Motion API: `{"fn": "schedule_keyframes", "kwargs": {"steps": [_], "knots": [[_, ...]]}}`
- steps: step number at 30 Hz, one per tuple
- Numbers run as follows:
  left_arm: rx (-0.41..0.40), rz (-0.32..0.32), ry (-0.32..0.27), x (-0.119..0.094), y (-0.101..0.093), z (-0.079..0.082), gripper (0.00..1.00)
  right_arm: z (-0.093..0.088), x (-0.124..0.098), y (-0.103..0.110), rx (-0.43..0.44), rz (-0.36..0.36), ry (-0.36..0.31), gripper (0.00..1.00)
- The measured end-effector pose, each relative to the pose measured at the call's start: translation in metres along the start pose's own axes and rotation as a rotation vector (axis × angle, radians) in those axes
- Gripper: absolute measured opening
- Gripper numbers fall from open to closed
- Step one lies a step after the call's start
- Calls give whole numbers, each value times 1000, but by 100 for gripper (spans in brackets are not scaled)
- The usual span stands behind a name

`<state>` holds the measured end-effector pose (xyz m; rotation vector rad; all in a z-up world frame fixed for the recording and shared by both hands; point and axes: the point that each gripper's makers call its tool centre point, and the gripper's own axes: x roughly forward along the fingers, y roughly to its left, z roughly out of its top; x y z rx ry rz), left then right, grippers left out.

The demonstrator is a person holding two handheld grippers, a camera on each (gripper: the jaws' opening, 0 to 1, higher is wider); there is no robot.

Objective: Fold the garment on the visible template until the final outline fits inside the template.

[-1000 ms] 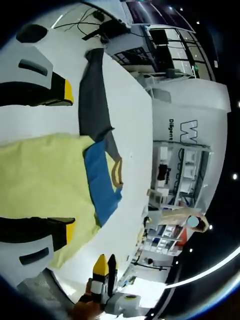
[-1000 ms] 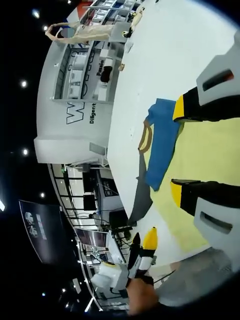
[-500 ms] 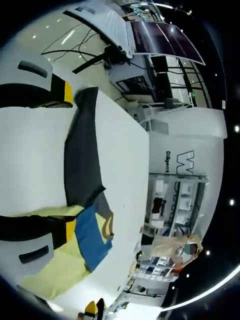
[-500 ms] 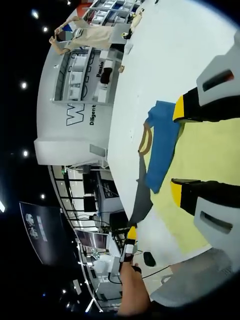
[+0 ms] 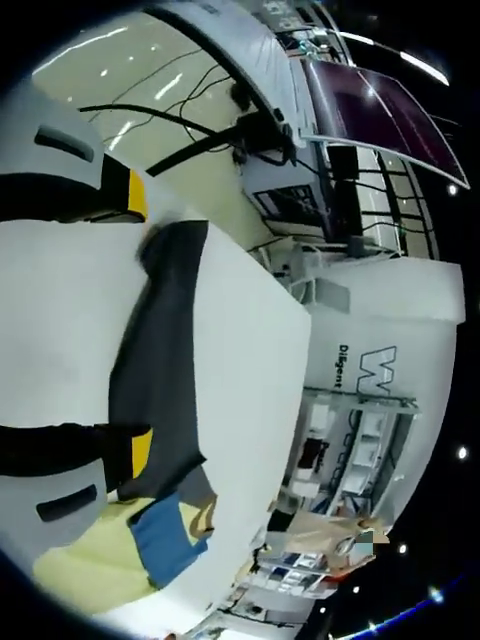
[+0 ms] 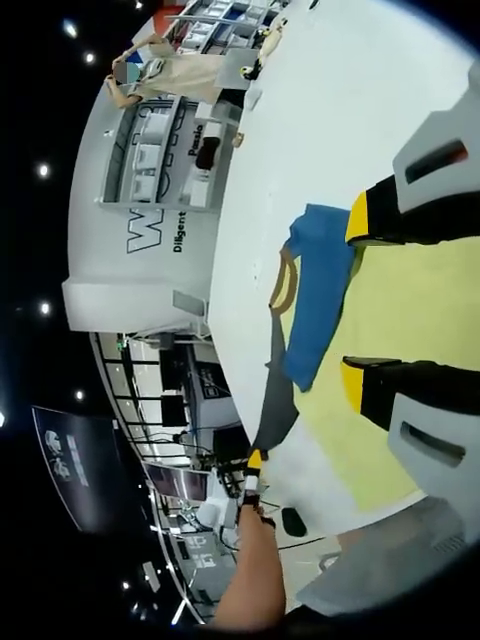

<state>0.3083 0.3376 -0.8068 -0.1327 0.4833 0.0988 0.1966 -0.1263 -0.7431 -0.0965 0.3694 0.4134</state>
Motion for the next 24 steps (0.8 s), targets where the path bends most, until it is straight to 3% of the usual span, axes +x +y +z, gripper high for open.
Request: {"fn": "schedule_keyframes", "kwargs": {"steps": [9,24], "knots": [[-46,32,38,22,20,-5,72,-4,3,-1,2,-6,15,41],[-29,88,71,21,21,-12,45,-7,3,-7,3,-27,27,40]]}}
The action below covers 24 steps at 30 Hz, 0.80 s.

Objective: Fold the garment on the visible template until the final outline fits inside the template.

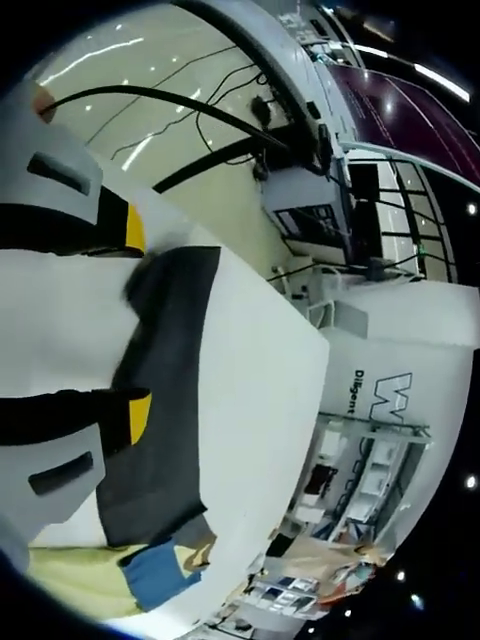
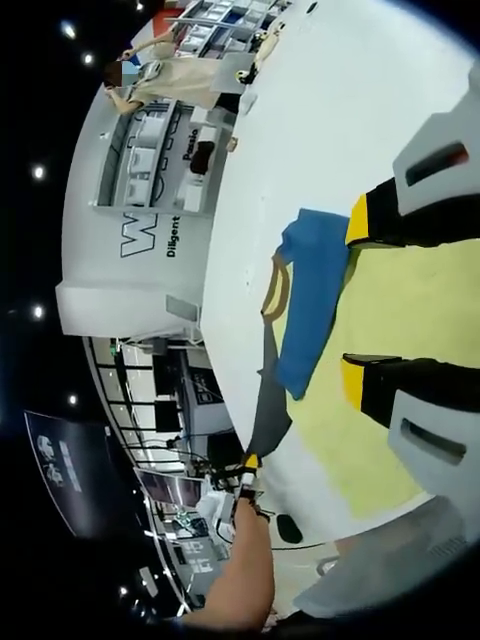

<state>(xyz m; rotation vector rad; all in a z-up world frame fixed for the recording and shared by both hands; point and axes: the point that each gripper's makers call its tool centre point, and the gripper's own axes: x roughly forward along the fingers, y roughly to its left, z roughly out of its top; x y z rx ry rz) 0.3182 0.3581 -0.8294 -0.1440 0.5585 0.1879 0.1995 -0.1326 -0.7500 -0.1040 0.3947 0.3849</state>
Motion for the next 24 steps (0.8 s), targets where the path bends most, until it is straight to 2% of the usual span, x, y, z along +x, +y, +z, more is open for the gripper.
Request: {"fn": "schedule_keyframes", "kwargs": {"steps": [7,12,20,24], "knots": [[22,25,28,3,4,-3,32,1,-2,-4,-7,-15,-7,37],[10,49,48,5,9,-6,28,0,-3,-4,-5,-19,-2,37],[-14,68,62,12,16,-7,27,-2,-2,-6,-8,-26,6,36],[-17,82,67,16,20,-7,22,-2,-2,-7,-7,-29,9,36]]}}
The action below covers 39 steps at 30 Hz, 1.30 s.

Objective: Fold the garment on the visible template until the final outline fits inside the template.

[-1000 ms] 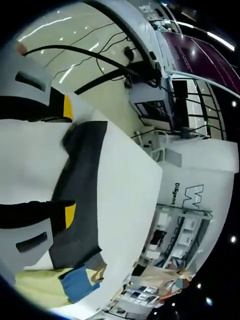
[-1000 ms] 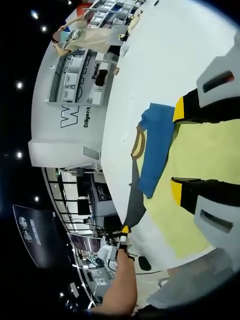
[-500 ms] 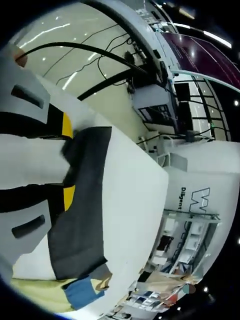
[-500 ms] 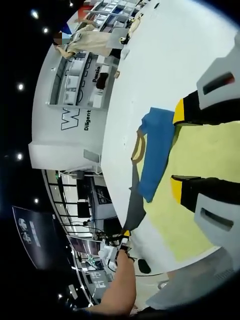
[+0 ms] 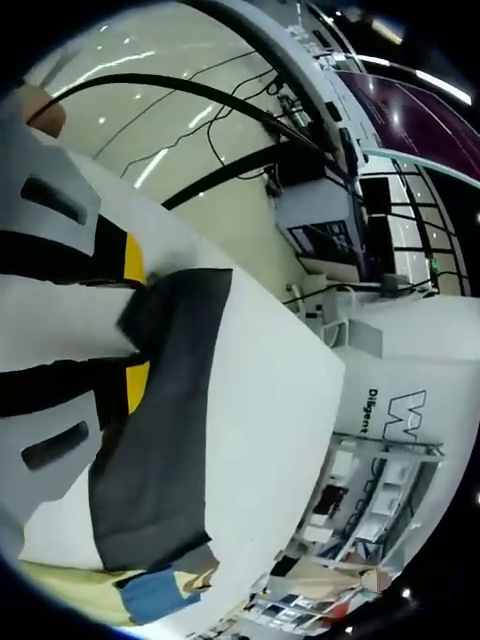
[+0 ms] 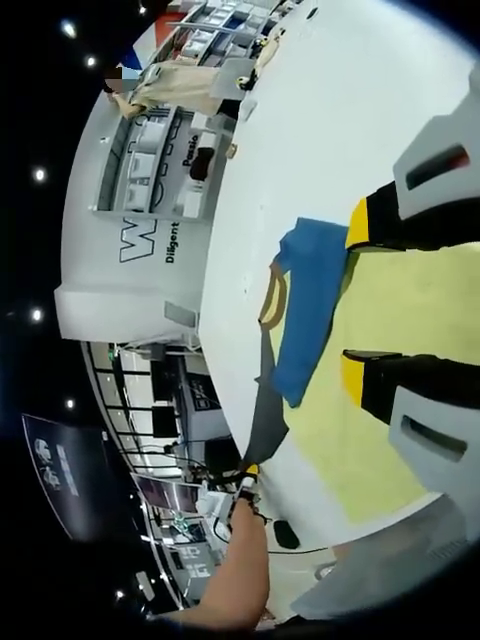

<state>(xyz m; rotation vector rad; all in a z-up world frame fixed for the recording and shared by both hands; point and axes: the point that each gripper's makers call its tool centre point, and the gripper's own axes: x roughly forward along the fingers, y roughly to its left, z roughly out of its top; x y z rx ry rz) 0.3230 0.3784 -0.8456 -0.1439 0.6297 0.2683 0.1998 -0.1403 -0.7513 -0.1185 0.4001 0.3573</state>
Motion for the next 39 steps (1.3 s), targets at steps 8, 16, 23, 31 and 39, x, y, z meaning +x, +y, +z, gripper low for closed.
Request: {"fn": "schedule_keyframes", "kwargs": {"steps": [8,16,23,31,39], "knots": [[33,6,-2,5,0,3,11,-1,1,-3,6,-9,4,36],[62,7,-18,10,0,8,1,-1,1,-6,11,-20,4,36],[70,9,-26,3,6,11,1,0,2,-5,11,-18,2,36],[69,42,-25,-7,28,15,1,0,1,-6,11,-20,-1,36],[69,34,-19,-10,25,13,1,-1,-1,-4,6,-15,2,36]]}}
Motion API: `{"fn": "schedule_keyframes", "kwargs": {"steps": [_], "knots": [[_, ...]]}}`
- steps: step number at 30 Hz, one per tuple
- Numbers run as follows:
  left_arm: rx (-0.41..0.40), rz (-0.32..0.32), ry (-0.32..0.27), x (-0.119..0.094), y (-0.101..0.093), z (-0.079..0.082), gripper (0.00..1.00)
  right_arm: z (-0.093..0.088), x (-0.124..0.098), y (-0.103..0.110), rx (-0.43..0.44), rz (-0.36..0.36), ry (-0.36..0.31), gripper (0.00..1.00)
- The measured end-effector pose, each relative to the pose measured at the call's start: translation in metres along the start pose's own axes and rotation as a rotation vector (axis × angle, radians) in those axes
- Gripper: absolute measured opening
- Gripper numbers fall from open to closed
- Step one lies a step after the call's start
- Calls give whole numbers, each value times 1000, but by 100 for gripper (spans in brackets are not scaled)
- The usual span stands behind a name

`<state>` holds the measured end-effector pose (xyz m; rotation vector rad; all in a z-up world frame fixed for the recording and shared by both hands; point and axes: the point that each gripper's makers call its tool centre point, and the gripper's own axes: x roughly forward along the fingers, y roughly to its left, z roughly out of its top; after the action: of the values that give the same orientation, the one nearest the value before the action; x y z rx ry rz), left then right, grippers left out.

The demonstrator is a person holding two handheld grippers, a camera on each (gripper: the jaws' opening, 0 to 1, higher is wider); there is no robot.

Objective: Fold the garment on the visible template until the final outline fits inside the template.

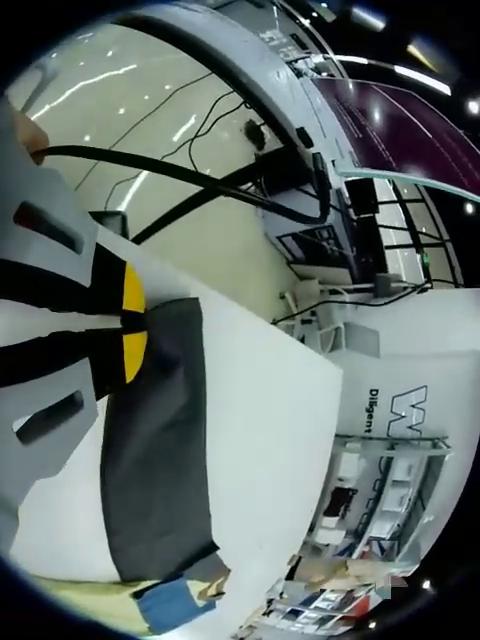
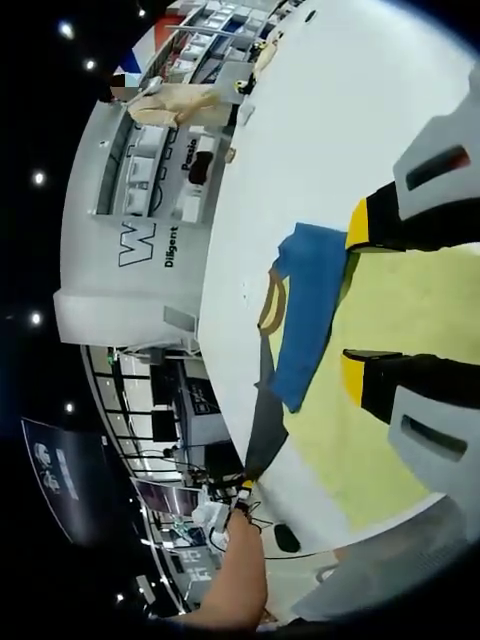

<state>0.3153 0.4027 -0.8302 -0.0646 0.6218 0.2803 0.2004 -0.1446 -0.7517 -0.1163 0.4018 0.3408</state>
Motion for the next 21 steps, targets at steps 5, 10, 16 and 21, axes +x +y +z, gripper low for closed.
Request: {"fn": "schedule_keyframes", "kwargs": {"steps": [5,10,16,21], "knots": [[-7,-17,-15,-8,-7,9,1,1,-1,-1,6,-2,-4,36],[6,-60,-63,-20,-23,31,1,3,-2,0,5,3,-13,36],[34,-138,-135,-37,-55,64,1,7,-5,-1,12,3,-27,36],[52,-212,-191,-49,-89,92,1,11,-9,0,19,5,-42,36]]}}
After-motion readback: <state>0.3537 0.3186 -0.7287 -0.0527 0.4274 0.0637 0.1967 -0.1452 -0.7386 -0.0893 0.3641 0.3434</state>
